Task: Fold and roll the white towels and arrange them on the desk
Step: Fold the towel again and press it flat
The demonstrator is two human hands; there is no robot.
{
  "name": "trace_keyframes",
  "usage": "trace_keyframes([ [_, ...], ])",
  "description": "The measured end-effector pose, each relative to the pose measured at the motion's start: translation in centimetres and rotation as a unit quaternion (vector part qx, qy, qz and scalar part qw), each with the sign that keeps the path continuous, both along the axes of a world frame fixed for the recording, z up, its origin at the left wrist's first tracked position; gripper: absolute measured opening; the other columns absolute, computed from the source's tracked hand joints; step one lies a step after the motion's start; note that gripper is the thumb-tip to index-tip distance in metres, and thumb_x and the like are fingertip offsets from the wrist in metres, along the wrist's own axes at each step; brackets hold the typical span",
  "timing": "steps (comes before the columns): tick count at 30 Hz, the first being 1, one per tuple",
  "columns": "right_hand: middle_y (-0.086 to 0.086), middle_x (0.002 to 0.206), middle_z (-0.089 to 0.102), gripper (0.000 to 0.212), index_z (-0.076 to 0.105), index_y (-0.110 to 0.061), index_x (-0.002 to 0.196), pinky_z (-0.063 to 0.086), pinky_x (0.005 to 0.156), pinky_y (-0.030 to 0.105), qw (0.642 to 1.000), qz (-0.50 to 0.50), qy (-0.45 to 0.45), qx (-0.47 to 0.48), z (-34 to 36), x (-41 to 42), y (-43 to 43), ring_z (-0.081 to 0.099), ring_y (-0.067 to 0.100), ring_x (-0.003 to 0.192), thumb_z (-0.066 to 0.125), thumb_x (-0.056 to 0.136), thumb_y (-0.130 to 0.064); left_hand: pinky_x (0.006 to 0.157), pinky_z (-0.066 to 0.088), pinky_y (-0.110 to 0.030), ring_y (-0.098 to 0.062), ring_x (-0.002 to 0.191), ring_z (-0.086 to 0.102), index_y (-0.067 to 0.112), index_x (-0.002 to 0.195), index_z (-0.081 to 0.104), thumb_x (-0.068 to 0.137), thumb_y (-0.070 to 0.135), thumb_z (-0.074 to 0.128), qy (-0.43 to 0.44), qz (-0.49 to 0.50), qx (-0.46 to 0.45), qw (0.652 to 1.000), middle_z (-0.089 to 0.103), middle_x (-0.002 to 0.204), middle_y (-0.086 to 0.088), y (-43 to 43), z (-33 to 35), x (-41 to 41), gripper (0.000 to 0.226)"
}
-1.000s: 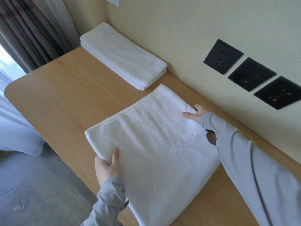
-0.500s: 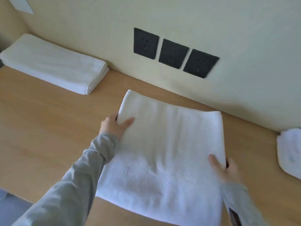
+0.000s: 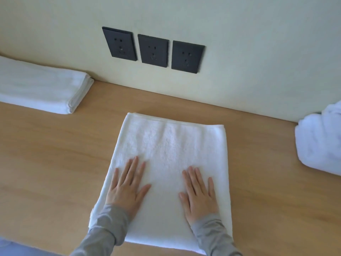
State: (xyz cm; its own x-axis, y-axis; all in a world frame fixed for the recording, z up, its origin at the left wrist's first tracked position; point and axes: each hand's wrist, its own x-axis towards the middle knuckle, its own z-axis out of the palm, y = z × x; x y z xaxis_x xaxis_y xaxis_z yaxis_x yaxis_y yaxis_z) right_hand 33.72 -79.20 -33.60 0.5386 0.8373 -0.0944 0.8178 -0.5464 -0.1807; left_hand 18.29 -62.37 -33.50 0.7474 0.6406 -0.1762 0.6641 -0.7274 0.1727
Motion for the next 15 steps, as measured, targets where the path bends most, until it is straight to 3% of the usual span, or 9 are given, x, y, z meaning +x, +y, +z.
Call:
trace_keyframes([
  [5,0.001,0.153,0.024,0.060,0.029,-0.015,0.145,0.014,0.109,0.048,0.999,0.025,0.010,-0.018,0.5,0.3,0.0,0.011,0.018,0.143,0.028,0.091,-0.042,0.115,-0.014,-0.035,-0.013,0.144,-0.012,0.024,0.148,-0.007,0.083,0.067,-0.013,0.008,-0.038,-0.025,0.999,-0.013,0.156,0.006,0.7,0.4,-0.3,0.078],
  [10,0.007,0.152,0.029,0.073,0.037,-0.007,0.142,0.023,0.106,0.044,0.988,0.157,-0.005,0.009,1.4,0.8,-5.5,0.022,0.023,0.141,0.039,0.088,-0.057,0.115,0.014,-0.042,-0.023,0.142,0.022,0.009,0.145,0.031,0.091,0.063,0.029,-0.030,-0.253,-0.024,0.967,0.029,0.153,-0.009,1.3,1.6,-5.2,0.077],
  [13,0.009,0.150,0.034,0.091,0.042,-0.004,0.138,0.027,0.105,0.044,0.978,0.208,-0.020,-0.003,1.4,0.5,-9.4,0.030,0.024,0.138,0.045,0.077,-0.072,0.111,0.024,-0.043,-0.024,0.138,0.033,0.007,0.140,0.039,0.076,0.075,0.047,-0.034,-0.339,-0.016,0.940,0.037,0.149,-0.009,1.9,1.2,-8.5,0.093],
  [15,0.009,0.146,0.040,0.093,0.047,-0.005,0.134,0.028,0.105,0.043,0.978,0.207,-0.029,-0.024,1.6,0.6,-10.7,0.034,0.023,0.136,0.051,0.070,-0.071,0.111,0.024,-0.040,-0.022,0.136,0.034,0.007,0.138,0.041,0.072,0.072,0.056,-0.037,-0.358,0.002,0.933,0.041,0.146,-0.009,2.9,1.4,-9.5,0.093],
])
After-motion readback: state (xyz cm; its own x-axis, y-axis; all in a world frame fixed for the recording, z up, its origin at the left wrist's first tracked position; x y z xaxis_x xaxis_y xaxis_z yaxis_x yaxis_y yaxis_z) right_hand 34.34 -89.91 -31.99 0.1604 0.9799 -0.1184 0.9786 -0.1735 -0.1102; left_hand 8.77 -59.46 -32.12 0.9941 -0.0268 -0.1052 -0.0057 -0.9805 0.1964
